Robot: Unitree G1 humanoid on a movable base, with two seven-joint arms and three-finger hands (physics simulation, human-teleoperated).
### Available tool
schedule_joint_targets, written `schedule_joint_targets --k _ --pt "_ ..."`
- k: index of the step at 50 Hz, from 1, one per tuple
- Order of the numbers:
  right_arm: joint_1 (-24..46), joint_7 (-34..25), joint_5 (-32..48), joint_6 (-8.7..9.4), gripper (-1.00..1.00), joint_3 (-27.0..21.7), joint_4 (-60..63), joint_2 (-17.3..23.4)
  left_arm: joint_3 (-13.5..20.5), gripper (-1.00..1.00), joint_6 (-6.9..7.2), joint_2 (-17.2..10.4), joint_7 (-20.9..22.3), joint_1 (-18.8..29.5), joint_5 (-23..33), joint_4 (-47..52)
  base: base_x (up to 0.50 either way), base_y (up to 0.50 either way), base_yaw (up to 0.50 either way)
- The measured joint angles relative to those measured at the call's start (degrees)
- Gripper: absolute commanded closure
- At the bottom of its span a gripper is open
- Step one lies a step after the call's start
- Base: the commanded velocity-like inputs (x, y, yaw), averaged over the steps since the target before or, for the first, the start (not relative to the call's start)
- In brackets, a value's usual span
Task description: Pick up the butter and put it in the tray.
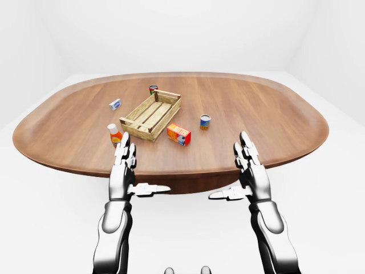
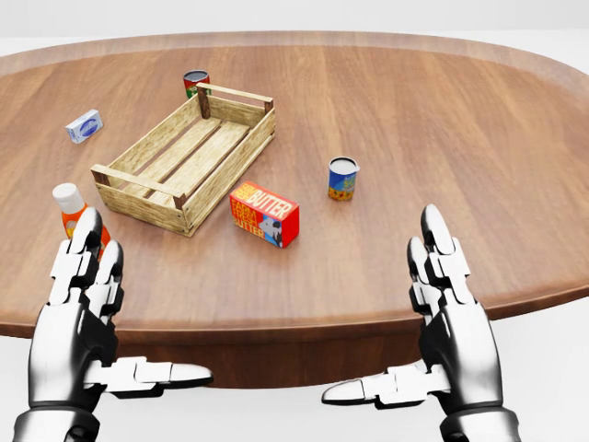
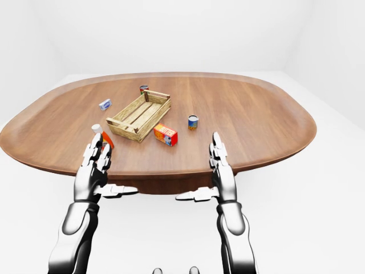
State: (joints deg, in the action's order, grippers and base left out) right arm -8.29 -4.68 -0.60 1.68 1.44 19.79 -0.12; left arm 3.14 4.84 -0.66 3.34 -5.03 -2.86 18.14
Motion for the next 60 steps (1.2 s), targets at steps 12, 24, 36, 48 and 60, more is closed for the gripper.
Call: schedule_joint_targets --k 12,24,36,48,60 --pt "-1.4 0.2 1.3 1.48 -1.00 0.7 4.4 0.5 0.2 -1.00 0.16 0.0 -0.3 -1.4 0.3 3.3 0.00 0.00 0.00" --pt "-10.9 0.6 4.6 3.32 -1.00 5.8 24.2 1.3 1.4 -1.00 0.16 0.4 2.0 -8.8 -1.2 17.9 0.00 0.00 0.00" --pt "-17.3 2.1 6.5 3.32 -1.00 10.2 36.7 3.6 2.9 -1.00 0.16 1.0 3.7 -11.8 -2.1 24.6 0.00 0.04 0.00" --pt "-18.3 2.0 7.4 3.32 -1.00 10.0 39.2 3.6 3.0 -1.00 0.16 1.3 4.1 -12.3 -2.1 25.9 0.00 0.50 0.00" --pt "-18.2 1.8 7.4 3.32 -1.00 9.4 39.1 3.1 3.1 -1.00 0.16 1.2 4.2 -12.2 -2.2 26.0 0.00 0.50 0.00"
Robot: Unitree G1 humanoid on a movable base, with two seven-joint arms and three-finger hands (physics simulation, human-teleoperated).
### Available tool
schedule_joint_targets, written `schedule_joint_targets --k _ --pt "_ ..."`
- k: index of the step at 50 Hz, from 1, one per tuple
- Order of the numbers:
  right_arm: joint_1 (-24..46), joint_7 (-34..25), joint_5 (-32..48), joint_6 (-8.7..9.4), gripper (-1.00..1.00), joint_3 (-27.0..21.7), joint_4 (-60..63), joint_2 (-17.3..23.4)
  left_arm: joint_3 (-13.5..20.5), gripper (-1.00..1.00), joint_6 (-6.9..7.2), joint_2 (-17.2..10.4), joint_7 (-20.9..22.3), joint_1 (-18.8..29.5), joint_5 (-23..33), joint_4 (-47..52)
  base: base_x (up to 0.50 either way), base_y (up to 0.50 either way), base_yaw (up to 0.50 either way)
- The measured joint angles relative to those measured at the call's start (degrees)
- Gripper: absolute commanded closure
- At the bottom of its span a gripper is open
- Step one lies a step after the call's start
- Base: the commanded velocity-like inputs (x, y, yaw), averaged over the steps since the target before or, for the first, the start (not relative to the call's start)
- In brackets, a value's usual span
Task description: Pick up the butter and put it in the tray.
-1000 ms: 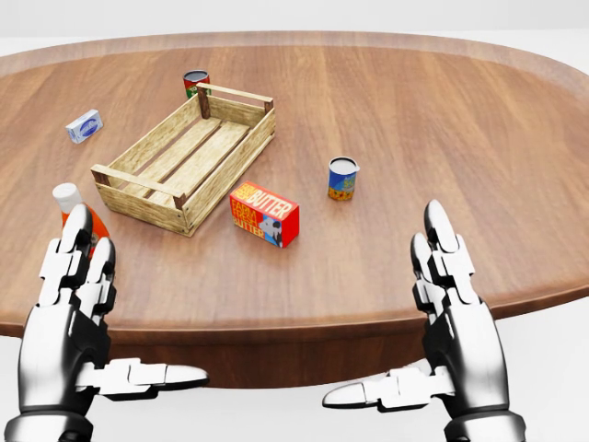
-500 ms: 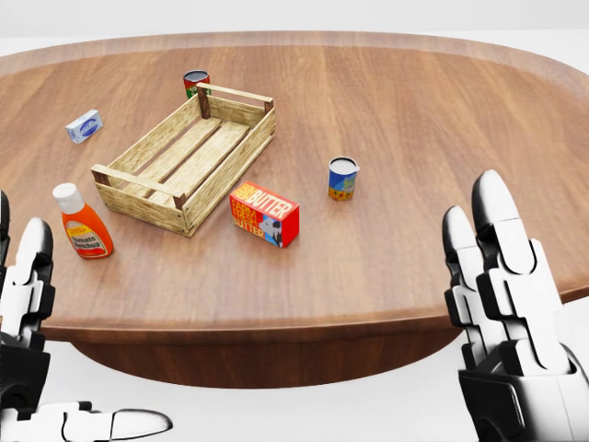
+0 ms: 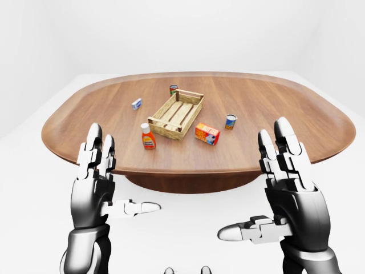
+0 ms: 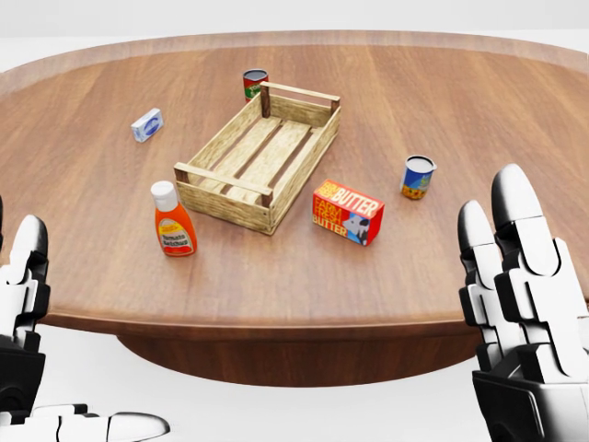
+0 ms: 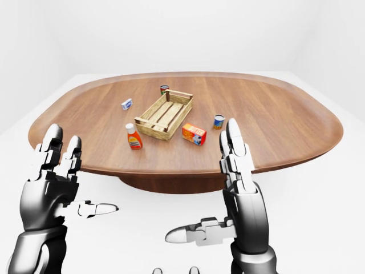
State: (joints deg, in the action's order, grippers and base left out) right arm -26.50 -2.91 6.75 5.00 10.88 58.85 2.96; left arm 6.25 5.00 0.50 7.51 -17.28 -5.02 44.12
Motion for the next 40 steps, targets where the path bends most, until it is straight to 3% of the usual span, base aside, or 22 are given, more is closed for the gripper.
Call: schedule_joint_targets --k 18,29,40 --pt "0.4 0.3 -0.3 0.00 -1.00 -0.2 -0.5 -0.4 0.2 -1.00 0.00 -0.1 0.0 0.4 -0.1 -0.3 0.00 0.46 0.00" --pt "0.3 0.7 -1.7 0.00 -1.00 -0.4 -0.1 -0.5 0.2 -1.00 0.00 -0.1 0.0 0.3 -0.2 -0.2 0.02 0.00 0.00" --pt "-0.4 0.4 -3.3 0.00 -1.00 -0.3 0.6 -0.4 0.0 -1.00 0.00 -0.1 0.1 0.1 -0.1 -0.2 0.42 0.00 0.00"
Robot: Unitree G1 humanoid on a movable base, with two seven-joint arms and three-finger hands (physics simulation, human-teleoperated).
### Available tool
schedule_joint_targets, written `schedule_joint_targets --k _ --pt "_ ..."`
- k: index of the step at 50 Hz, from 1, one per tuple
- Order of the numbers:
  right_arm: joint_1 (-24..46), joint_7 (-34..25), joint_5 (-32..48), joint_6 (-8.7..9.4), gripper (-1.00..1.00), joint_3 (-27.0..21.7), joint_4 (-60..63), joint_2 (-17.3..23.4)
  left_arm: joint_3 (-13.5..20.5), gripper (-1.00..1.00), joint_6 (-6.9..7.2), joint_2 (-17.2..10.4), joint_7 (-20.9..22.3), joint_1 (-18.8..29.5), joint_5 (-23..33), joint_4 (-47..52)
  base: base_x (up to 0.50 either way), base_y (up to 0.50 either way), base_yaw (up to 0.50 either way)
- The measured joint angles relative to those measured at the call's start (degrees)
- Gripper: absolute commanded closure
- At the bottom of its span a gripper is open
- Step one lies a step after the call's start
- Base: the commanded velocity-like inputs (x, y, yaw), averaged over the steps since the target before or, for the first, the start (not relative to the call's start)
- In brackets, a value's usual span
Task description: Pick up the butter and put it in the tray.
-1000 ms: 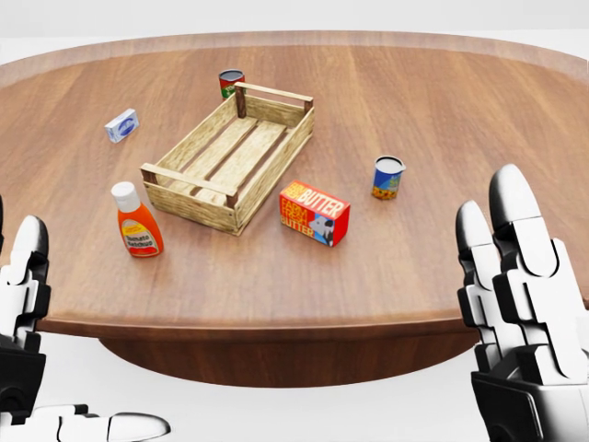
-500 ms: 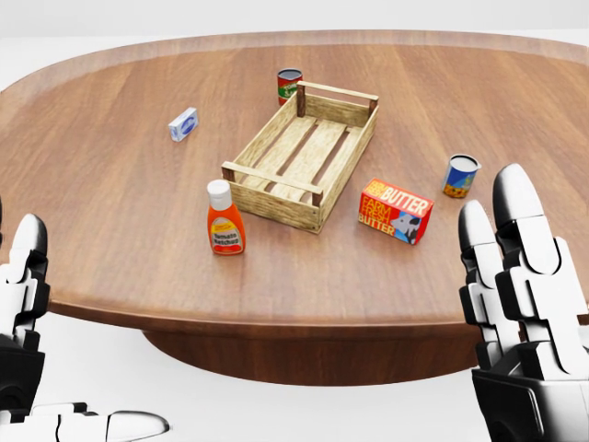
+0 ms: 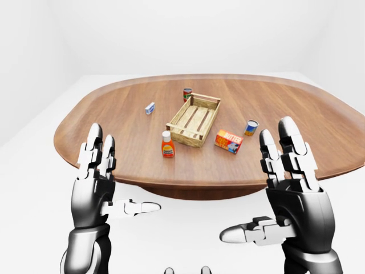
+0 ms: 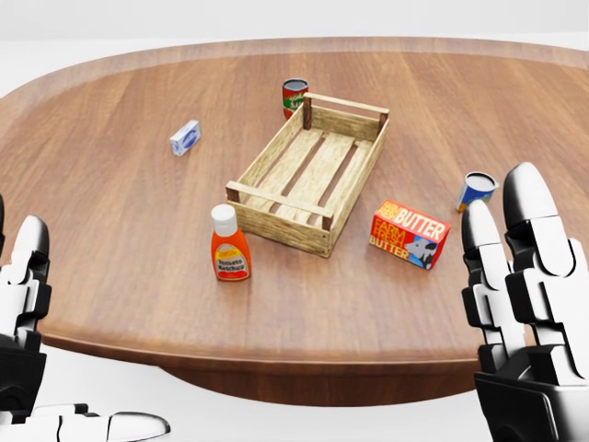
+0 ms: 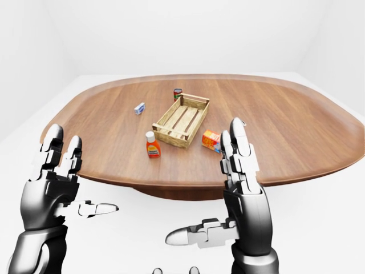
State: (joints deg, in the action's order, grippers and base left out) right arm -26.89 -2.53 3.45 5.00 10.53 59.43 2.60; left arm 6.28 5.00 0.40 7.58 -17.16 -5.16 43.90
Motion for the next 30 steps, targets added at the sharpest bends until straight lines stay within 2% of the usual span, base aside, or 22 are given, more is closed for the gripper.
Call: schedule_joint_targets --k 30 --pt "0.0 0.0 -1.1 0.00 -1.00 -0.9 0.1 -0.3 -0.1 -1.00 0.00 0.0 0.0 0.0 0.0 0.0 0.43 0.00 0.00"
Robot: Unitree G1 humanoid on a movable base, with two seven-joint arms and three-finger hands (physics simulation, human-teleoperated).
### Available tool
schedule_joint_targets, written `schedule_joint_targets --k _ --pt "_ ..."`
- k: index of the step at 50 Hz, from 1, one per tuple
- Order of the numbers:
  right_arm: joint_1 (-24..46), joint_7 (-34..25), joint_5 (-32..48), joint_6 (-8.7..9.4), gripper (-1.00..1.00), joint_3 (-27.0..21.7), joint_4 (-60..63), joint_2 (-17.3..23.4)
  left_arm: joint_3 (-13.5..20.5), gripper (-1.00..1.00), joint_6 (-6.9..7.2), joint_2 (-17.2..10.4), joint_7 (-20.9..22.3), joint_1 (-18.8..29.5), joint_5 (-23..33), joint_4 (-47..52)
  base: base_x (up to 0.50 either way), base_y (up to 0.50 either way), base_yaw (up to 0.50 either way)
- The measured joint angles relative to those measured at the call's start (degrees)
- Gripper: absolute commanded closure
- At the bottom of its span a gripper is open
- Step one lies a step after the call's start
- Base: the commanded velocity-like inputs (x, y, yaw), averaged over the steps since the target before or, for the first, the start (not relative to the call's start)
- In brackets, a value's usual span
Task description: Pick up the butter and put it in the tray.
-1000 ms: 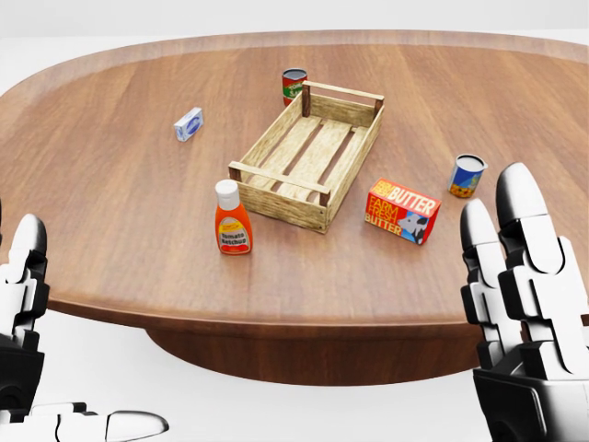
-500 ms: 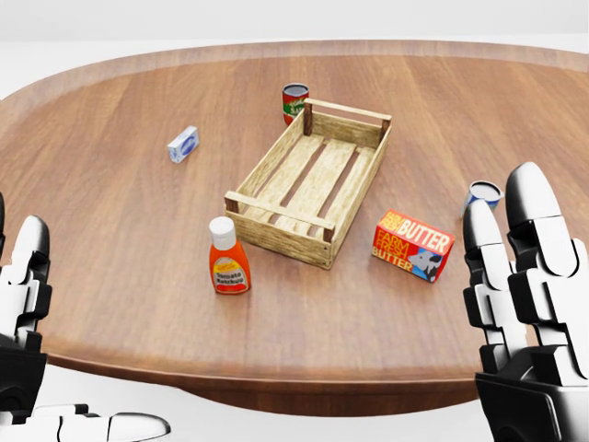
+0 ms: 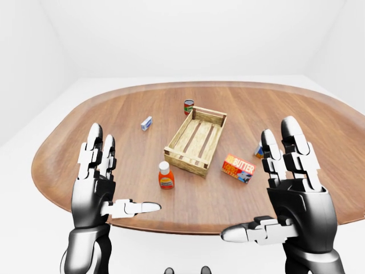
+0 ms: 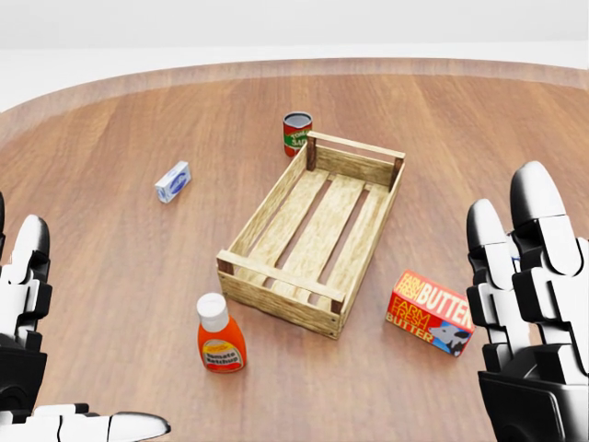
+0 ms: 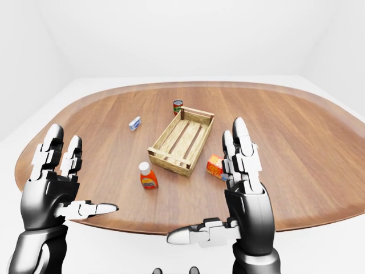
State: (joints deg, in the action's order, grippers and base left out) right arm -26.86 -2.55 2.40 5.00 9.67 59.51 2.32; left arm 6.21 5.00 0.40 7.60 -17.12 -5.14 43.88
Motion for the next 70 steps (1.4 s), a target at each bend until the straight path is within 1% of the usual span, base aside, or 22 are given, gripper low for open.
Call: schedule_joint_targets --k 29,53,58,61,70 --pt "0.3 -0.1 0.0 0.00 -1.00 -0.2 -0.8 -0.2 -0.1 -1.00 0.00 0.0 0.0 -0.2 0.0 0.2 0.42 0.00 0.00" --pt "0.7 0.2 -0.4 0.00 -1.00 -0.6 -2.1 -0.4 0.2 -1.00 0.00 0.0 0.1 -0.2 -0.1 0.4 0.01 0.00 0.00" --pt "1.0 -0.5 0.3 0.00 -1.00 -1.7 -2.4 -0.2 0.3 -1.00 0.00 0.0 0.0 0.0 -0.2 0.1 0.00 0.00 0.00" --pt "1.5 -1.6 0.9 0.00 -1.00 -3.5 -1.6 -0.2 0.3 -1.00 0.00 0.0 -0.1 0.2 -0.1 0.0 0.00 0.00 0.00" --pt "3.7 -8.4 4.2 0.00 -1.00 -12.5 -0.9 -0.8 0.2 -1.00 0.00 0.0 -0.3 0.4 0.0 -0.3 0.00 0.00 0.00"
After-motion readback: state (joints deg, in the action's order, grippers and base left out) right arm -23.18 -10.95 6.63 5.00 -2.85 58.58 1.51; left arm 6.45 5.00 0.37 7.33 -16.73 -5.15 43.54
